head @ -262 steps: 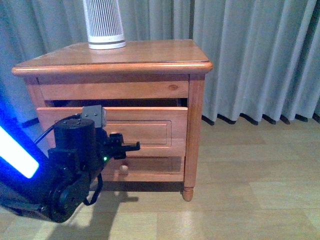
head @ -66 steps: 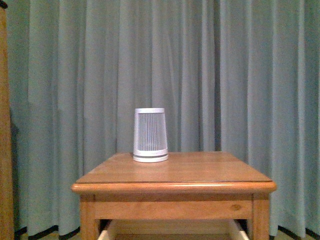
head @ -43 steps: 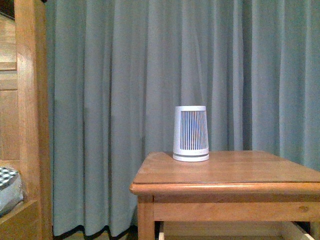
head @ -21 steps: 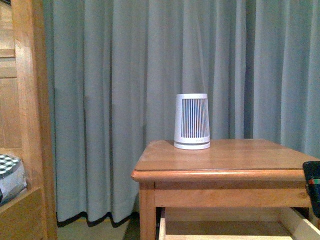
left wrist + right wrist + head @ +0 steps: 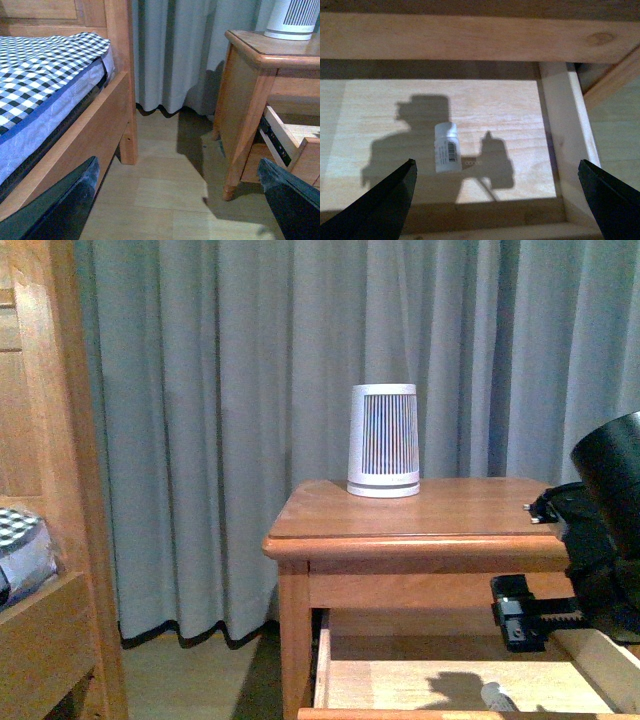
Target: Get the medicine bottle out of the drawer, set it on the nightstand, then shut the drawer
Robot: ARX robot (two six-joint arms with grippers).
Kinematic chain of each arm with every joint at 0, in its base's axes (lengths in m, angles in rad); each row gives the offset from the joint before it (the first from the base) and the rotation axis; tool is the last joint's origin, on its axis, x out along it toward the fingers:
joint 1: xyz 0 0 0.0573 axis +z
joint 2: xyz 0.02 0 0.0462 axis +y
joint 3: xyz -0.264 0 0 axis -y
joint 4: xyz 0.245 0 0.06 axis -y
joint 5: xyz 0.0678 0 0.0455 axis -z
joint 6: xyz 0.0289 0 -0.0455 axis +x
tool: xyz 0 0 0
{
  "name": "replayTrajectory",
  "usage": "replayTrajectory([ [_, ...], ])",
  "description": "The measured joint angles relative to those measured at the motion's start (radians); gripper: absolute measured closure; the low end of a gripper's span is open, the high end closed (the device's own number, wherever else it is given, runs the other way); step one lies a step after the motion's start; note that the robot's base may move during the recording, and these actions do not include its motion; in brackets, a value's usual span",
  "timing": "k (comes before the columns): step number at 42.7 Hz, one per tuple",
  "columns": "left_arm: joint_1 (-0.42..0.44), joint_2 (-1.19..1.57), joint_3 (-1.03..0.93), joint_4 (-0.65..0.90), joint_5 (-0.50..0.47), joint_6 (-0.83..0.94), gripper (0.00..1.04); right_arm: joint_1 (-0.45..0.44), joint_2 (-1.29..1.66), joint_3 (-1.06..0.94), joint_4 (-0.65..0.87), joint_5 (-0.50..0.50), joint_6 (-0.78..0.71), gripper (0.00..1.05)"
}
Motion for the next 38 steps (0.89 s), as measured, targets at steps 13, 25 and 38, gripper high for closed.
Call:
replayTrajectory([
  [13,0.0,0.0,0.0,0.0,0.0,0.0,0.07,0.004,0.254,0.201,-0.017,0.008,-0.004,0.07],
  [25,0.0,0.0,0.0,0.0,0.0,0.0,0.07,0.039,0.385,0.287,-0.022,-0.001,0.002,0.07],
  [38,0.0,0.0,0.0,0.0,0.0,0.0,0.07,0.058,0.465,0.321,-0.011,0.009,0.021,0.07],
])
